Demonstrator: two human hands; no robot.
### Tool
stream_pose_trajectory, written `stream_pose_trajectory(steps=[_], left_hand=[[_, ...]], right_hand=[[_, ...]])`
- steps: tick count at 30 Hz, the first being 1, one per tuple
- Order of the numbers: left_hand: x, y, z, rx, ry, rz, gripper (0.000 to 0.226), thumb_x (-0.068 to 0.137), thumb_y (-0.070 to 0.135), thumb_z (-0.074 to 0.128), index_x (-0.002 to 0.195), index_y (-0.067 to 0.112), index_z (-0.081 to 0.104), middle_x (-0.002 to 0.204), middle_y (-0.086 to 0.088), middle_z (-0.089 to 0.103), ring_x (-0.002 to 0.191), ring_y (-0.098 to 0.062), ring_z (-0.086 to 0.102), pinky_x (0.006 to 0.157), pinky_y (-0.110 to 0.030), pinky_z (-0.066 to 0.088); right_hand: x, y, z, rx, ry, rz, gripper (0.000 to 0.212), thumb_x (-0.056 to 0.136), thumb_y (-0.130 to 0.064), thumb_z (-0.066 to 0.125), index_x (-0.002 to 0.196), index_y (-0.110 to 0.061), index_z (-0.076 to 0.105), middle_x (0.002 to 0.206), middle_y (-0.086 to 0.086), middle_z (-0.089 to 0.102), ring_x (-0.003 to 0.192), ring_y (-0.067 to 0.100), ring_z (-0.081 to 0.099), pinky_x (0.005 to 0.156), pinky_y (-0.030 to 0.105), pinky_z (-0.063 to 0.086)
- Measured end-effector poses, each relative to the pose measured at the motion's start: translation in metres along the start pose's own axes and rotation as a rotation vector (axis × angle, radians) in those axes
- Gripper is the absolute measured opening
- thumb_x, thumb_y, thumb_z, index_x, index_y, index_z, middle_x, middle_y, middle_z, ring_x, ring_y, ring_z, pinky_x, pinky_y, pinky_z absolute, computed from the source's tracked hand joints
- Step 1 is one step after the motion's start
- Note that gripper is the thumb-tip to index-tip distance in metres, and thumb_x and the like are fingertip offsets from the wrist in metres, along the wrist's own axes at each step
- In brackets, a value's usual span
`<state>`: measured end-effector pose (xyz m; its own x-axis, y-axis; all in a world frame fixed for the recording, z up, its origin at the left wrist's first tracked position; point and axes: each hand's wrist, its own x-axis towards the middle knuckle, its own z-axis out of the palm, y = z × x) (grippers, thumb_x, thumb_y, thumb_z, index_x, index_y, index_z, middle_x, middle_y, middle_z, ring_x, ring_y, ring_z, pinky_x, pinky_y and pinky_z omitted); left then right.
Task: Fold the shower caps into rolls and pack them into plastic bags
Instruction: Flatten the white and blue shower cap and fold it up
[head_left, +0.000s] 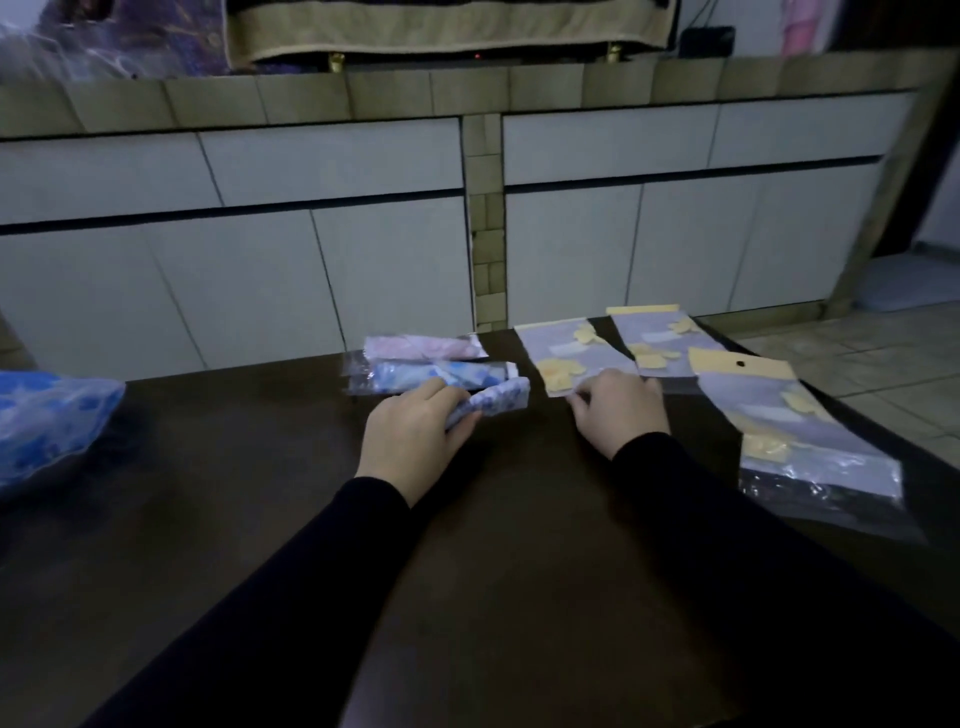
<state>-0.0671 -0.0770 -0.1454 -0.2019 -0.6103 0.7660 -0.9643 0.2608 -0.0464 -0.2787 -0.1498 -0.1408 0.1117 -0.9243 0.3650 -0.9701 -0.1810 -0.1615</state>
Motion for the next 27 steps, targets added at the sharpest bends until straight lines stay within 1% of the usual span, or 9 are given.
stream_pose_trajectory(steps=[3,6,9,12,15,18,20,23,27], left_hand=[[0.001,-0.001,0.004,-0.014,0.025,0.009,0.013,0.079,0.027,0.074,0.081,0.015,0.071,0.071,0.001,0.064,0.056,-0.018,0.061,0.050,-0.021,0.034],[0.000,-0.003,0.003,-0.003,0.053,0.001,0.020,0.083,0.034,0.063,0.081,0.016,0.072,0.070,0.002,0.064,0.055,-0.017,0.061,0.048,-0.021,0.036],[-0.002,-0.004,0.000,-0.001,0.077,-0.017,0.014,0.079,0.030,0.072,0.081,0.015,0.072,0.071,0.001,0.065,0.056,-0.019,0.062,0.049,-0.021,0.037],[-0.006,-0.009,-0.007,-0.014,0.100,-0.061,0.020,0.080,0.035,0.063,0.081,0.017,0.071,0.071,0.002,0.064,0.056,-0.018,0.061,0.050,-0.020,0.037],[-0.010,-0.016,-0.016,-0.056,0.126,-0.129,0.021,0.082,0.035,0.061,0.082,0.017,0.071,0.072,0.002,0.063,0.058,-0.017,0.061,0.051,-0.021,0.041],[-0.014,-0.020,-0.027,-0.063,0.123,-0.181,0.012,0.078,0.027,0.075,0.084,0.017,0.071,0.075,0.002,0.063,0.061,-0.014,0.060,0.054,-0.017,0.037],[-0.018,-0.021,-0.032,-0.059,0.114,-0.203,0.014,0.076,0.025,0.077,0.085,0.017,0.071,0.078,0.003,0.064,0.062,-0.012,0.060,0.056,-0.016,0.036],[-0.022,-0.023,-0.037,-0.067,0.110,-0.235,0.015,0.076,0.026,0.077,0.087,0.016,0.071,0.080,0.002,0.065,0.064,-0.014,0.061,0.056,-0.017,0.038],[-0.028,-0.029,-0.044,-0.069,0.131,-0.293,0.015,0.076,0.025,0.078,0.086,0.016,0.072,0.080,0.002,0.065,0.064,-0.016,0.063,0.055,-0.018,0.038]], right_hand=[[0.003,0.002,0.005,0.026,0.021,-0.002,0.029,0.098,-0.035,0.047,0.097,-0.019,0.071,0.085,0.000,0.065,0.080,0.018,0.061,0.084,0.034,0.047],[0.001,0.001,0.000,0.134,0.052,0.010,0.028,0.099,-0.033,0.048,0.104,-0.017,0.070,0.090,0.001,0.066,0.081,0.017,0.063,0.079,0.030,0.051],[-0.006,-0.007,-0.011,0.243,0.201,-0.043,0.028,0.098,-0.032,0.049,0.105,-0.016,0.070,0.095,0.001,0.064,0.084,0.015,0.060,0.076,0.028,0.053],[-0.018,-0.017,-0.021,0.352,0.251,-0.076,0.024,0.095,-0.032,0.052,0.104,-0.017,0.069,0.091,-0.001,0.061,0.081,0.012,0.058,0.070,0.024,0.050],[-0.031,-0.026,-0.033,0.482,0.211,-0.058,0.025,0.095,-0.028,0.053,0.117,-0.021,0.062,0.096,-0.006,0.065,0.083,0.011,0.062,0.072,0.023,0.054],[-0.048,-0.039,-0.049,0.538,0.184,-0.100,0.043,0.096,-0.020,0.051,0.138,-0.030,0.045,0.094,-0.011,0.059,0.079,0.010,0.063,0.071,0.024,0.056],[-0.057,-0.048,-0.054,0.572,0.148,-0.121,0.043,0.096,-0.019,0.048,0.137,-0.033,0.045,0.091,-0.009,0.060,0.077,0.009,0.062,0.073,0.027,0.057],[-0.064,-0.061,-0.054,0.826,0.007,-0.038,0.042,0.095,-0.015,0.048,0.131,-0.037,0.049,0.101,-0.001,0.064,0.085,0.012,0.064,0.080,0.032,0.058],[-0.072,-0.083,-0.060,0.990,-0.109,-0.015,0.054,0.094,-0.011,0.050,0.139,-0.038,0.039,0.107,0.004,0.065,0.084,0.015,0.067,0.075,0.034,0.059]])
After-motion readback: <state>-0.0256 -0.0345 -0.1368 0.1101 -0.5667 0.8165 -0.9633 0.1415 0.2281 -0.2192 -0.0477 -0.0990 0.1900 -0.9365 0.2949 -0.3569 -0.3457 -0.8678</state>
